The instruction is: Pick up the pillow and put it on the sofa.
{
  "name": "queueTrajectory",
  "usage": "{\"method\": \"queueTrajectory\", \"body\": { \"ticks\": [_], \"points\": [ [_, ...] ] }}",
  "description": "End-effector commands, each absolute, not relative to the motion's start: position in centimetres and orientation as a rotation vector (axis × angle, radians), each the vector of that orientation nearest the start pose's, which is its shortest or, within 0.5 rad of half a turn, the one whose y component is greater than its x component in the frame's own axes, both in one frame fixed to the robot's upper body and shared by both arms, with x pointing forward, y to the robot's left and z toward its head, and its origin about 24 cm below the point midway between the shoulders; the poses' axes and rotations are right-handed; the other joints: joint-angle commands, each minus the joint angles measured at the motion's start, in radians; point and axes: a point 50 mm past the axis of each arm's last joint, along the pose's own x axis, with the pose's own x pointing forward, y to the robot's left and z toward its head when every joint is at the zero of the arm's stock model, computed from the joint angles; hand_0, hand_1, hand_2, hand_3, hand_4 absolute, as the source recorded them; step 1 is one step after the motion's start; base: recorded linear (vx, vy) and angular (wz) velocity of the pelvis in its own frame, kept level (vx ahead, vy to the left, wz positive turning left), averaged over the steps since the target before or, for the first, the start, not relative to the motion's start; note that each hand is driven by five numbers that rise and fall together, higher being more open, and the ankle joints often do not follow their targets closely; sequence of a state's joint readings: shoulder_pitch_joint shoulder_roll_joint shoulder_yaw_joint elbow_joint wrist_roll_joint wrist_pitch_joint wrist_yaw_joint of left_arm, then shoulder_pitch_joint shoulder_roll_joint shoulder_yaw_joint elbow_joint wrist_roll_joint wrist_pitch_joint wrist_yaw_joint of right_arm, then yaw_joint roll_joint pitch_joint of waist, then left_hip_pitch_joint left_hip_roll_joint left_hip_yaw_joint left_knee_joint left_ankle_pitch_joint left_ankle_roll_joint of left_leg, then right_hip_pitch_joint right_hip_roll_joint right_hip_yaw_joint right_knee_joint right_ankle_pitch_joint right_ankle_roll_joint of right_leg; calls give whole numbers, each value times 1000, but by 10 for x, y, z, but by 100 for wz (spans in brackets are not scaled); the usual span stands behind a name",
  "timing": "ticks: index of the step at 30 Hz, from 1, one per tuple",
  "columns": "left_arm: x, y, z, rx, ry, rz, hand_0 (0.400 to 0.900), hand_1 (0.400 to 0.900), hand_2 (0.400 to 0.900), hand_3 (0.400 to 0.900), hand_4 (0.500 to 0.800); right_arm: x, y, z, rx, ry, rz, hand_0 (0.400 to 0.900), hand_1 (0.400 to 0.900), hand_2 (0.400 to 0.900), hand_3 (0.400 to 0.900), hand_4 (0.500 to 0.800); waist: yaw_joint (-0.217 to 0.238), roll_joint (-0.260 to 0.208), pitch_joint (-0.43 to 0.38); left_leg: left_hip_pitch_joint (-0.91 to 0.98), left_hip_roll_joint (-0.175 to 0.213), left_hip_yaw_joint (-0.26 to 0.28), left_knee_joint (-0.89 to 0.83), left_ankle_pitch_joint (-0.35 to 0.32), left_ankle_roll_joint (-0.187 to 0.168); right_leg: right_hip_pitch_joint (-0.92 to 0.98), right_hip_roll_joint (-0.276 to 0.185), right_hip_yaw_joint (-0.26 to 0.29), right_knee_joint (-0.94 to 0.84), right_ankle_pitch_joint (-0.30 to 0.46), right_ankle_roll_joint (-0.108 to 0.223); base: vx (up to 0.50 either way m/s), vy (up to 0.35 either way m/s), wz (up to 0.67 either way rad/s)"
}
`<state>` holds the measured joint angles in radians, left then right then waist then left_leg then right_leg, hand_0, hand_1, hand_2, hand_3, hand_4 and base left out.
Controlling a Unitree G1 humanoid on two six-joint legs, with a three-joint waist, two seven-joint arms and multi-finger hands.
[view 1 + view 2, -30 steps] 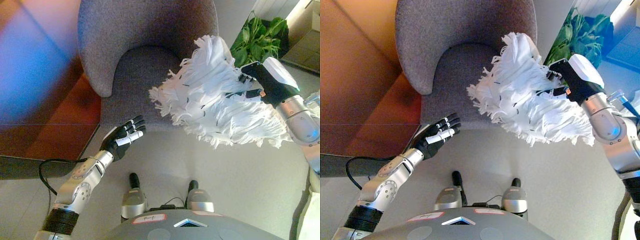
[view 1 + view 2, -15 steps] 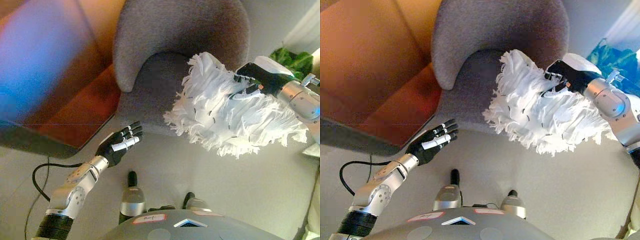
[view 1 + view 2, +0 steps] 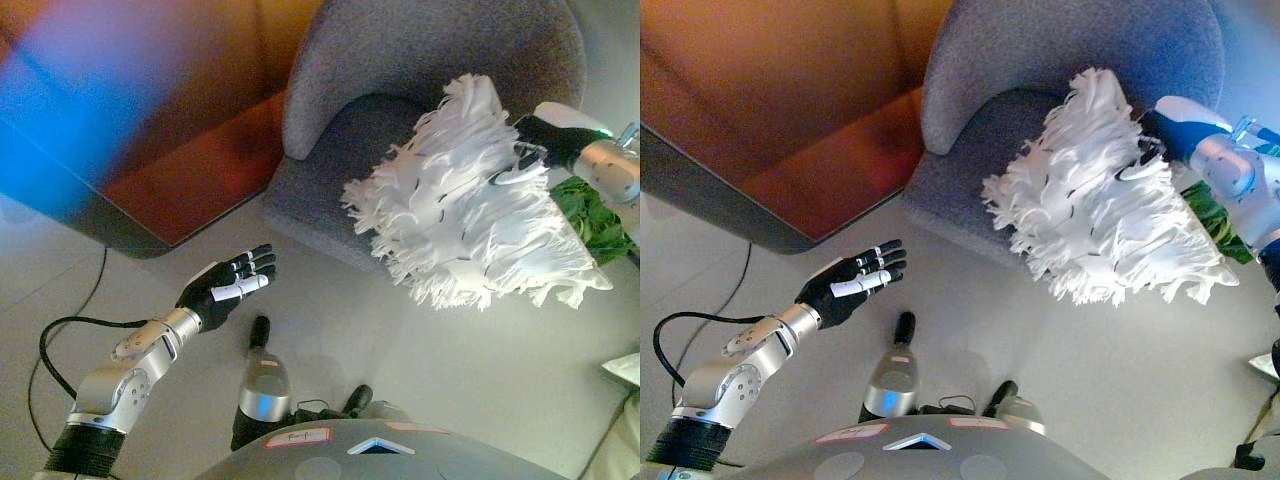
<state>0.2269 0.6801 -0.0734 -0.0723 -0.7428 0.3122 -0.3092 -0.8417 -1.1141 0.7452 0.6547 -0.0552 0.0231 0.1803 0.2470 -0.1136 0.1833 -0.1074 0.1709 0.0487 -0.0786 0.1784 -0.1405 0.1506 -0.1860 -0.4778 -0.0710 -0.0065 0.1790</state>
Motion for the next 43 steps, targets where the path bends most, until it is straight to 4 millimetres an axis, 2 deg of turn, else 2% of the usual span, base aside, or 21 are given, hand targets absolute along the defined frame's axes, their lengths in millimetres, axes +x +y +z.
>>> {"method": "queueTrajectory", "body": {
  "ticks": [1, 4, 12, 17, 21, 28, 33, 37, 43],
  "points": [
    [218, 227, 69, -97, 245, -485, 900, 900, 900, 900, 800, 352, -334, 302, -1401, -34, -335, 900, 900, 900, 900, 800, 35, -12, -27, 54, 64, -16, -9, -61, -4, -98, -18, 24, -16, 125, 1, -46, -61, 6],
    [219, 229, 71, -90, 241, -484, 900, 900, 900, 900, 800, 352, -341, 305, -1408, 1, -378, 900, 900, 900, 900, 800, 48, -8, -25, 48, 67, -22, -9, -57, -5, -94, -20, 18, -16, 122, 2, 4, -33, 4],
    [219, 231, 71, -89, 246, -479, 900, 900, 900, 900, 800, 351, -347, 304, -1417, -7, -459, 900, 900, 900, 900, 800, 55, 0, -25, 50, 68, -29, -9, -56, -1, -82, -16, 25, -16, 116, 2, 12, 1, 0],
    [216, 229, 66, -97, 262, -473, 900, 900, 900, 900, 800, 349, -346, 300, -1382, -35, -496, 900, 900, 900, 900, 800, 36, -7, -52, 64, 67, -20, -9, -57, 5, -73, -19, 36, -16, 116, 5, 54, 21, -8],
    [216, 225, 63, -113, 266, -464, 900, 900, 900, 900, 800, 348, -343, 295, -1265, -79, -513, 900, 900, 900, 900, 800, 19, 0, -67, 90, 67, -4, -9, -67, 9, -60, -26, 46, -16, 113, 7, 34, 74, -14],
    [217, 220, 61, -122, 251, -454, 900, 900, 900, 900, 800, 347, -326, 272, -1031, -172, -449, 900, 900, 900, 900, 800, -23, 12, -84, 149, 68, 35, -2, -91, 16, -45, -34, 84, -16, 110, 7, -6, 92, -22],
    [220, 213, 60, -169, 218, -421, 900, 900, 900, 900, 800, 342, -293, 246, -906, -252, -328, 900, 900, 900, 900, 800, -77, 29, -83, 177, 69, 82, 43, -119, 25, -49, -37, 137, -16, 115, -1, -60, 136, -39],
    [224, 208, 59, -197, 195, -405, 900, 900, 900, 900, 800, 328, -277, 223, -798, -281, -264, 900, 900, 900, 900, 800, -127, 35, -86, 195, 60, 115, 49, -134, 38, -60, -35, 176, -12, 122, -2, -69, 112, -29],
    [230, 198, 57, -242, 156, -395, 900, 900, 900, 900, 800, 301, -272, 198, -647, -280, -198, 900, 900, 900, 900, 800, -198, 40, -93, 220, 53, 165, 39, -143, 43, -78, -38, 207, -5, 136, 3, -80, 83, -18]
  ]
}}
